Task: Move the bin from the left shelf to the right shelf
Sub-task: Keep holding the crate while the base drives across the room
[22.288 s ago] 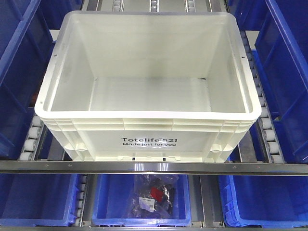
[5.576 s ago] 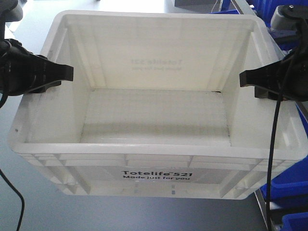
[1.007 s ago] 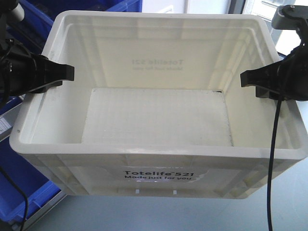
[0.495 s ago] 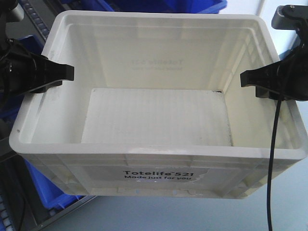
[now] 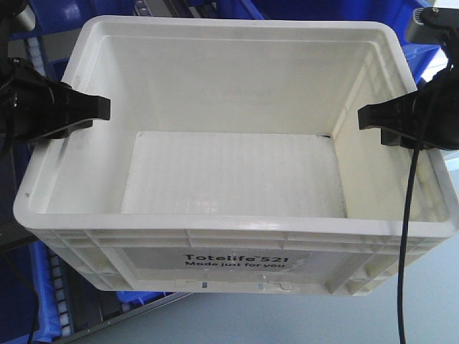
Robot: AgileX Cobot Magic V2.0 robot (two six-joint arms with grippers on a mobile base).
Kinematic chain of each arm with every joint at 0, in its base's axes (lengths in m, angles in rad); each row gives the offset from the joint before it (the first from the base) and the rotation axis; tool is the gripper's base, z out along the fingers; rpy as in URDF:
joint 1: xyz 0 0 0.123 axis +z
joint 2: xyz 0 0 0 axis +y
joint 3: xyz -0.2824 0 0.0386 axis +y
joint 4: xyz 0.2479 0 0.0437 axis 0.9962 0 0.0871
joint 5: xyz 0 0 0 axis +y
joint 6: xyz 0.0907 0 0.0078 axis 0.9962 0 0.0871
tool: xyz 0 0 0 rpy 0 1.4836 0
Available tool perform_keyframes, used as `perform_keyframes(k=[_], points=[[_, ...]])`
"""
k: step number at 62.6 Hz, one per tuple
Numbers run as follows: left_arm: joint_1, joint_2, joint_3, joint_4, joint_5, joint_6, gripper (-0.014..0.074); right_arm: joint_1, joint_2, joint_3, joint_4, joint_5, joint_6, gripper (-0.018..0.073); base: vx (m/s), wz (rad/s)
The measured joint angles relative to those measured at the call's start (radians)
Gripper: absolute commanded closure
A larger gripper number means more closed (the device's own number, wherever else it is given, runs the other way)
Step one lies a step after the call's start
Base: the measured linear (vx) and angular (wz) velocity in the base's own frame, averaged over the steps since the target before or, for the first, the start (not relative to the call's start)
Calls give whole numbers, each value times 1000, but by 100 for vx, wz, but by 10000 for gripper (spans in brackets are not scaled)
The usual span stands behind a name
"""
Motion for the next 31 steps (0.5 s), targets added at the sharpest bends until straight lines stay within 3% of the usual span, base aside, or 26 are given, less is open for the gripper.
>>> perform_keyframes(k=[31], points=[[0,0,0,0,1,0,603,0,0,0,0,0,0,564,7,27]])
